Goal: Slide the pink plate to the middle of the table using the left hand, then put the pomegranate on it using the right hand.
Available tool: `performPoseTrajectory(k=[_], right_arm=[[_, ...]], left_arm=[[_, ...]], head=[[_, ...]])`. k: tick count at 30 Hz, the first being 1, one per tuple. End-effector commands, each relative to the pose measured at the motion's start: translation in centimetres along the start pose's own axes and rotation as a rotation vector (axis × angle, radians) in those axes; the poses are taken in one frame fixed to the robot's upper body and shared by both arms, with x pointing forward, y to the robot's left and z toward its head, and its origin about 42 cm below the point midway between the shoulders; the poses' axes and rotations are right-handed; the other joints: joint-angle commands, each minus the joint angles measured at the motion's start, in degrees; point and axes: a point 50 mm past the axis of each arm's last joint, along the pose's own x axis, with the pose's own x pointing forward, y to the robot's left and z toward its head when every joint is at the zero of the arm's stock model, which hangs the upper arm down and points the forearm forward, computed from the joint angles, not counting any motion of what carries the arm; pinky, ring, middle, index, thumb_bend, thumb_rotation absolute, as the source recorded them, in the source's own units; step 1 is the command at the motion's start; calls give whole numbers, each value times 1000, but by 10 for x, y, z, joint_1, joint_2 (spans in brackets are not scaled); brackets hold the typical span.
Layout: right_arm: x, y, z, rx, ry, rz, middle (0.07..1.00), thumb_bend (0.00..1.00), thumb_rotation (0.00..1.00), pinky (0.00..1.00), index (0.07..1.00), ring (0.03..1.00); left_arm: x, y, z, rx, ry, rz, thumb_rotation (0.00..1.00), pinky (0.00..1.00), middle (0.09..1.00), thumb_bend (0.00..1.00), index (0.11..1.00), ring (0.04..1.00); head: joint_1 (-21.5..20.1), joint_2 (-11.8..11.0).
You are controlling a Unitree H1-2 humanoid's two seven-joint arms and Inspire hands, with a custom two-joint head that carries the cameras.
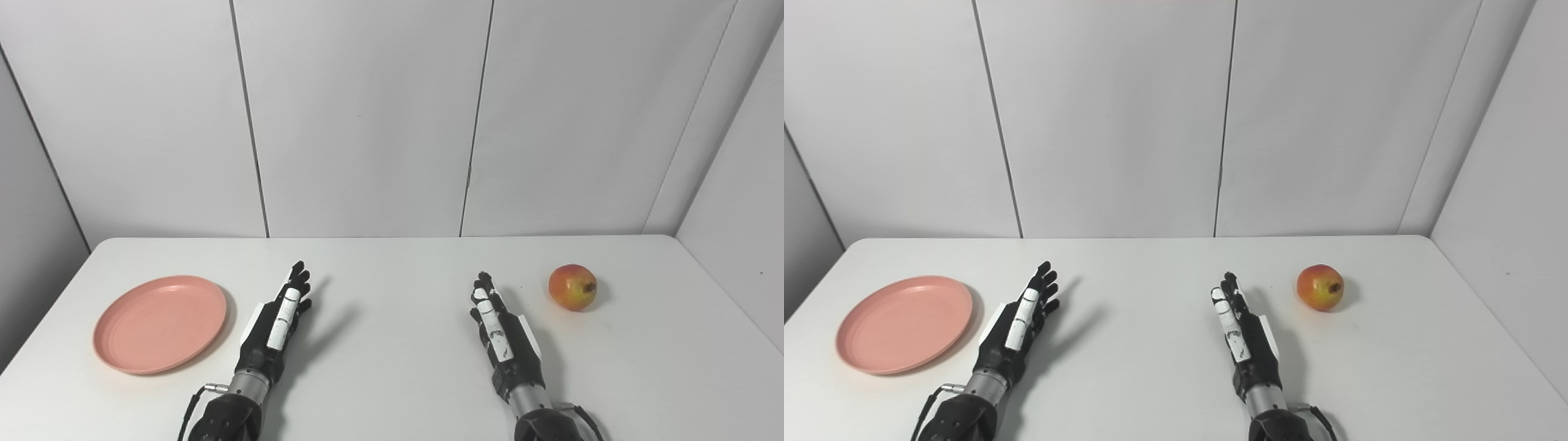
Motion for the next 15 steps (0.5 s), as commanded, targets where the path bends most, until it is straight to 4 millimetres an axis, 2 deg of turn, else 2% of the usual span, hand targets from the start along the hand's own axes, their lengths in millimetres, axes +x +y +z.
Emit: performPoseTrajectory(k=[1, 15], right_arm=[[10, 6, 18, 5, -72, 24, 1000, 595, 853, 1000, 988, 998], [10, 5, 17, 8, -74, 21, 1000, 577, 845, 1000, 989, 998]], left_arm=[[-3, 2, -3, 4, -4, -3, 1000, 969, 1000, 626, 1000, 999], [-1, 0, -5, 12, -4, 16, 1000, 943, 1000, 629, 1000, 981]], head=[[0, 0], [0, -3]])
